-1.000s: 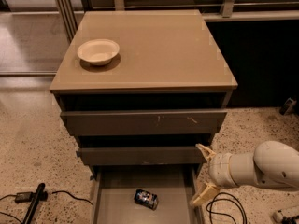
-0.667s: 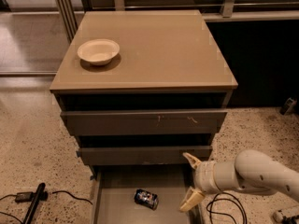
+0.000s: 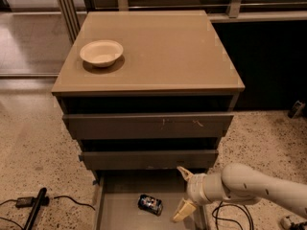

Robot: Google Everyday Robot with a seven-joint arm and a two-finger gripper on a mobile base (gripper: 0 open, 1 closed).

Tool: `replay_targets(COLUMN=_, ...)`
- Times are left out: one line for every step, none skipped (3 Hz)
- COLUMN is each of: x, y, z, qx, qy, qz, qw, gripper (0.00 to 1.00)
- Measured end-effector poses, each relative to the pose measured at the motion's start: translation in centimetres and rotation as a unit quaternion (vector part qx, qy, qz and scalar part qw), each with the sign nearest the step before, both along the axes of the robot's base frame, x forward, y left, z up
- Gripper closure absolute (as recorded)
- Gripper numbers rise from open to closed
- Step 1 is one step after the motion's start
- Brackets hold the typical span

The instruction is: Pick pepsi can from bottom drawer and place on counter

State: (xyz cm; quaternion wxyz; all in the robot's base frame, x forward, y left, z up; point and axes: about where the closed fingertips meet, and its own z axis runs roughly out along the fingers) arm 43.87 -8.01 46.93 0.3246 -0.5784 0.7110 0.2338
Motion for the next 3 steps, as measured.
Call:
replay_targets(x=0.9, y=1.5, z=-5.2, qx=-0.034, qy=0.015, qz=-0.005, qw=0.9993, gripper=0.00)
replay_targets(x=2.0, y=3.0, z=-8.4, qx=-0.061, qy=0.016, qz=-0.002, qw=0.9980, gripper=0.00)
replay_targets(x=1.8, y=3.0, z=-8.1, qx=-0.057, qy=0.017, qz=-0.001, qw=0.9982, gripper=0.00)
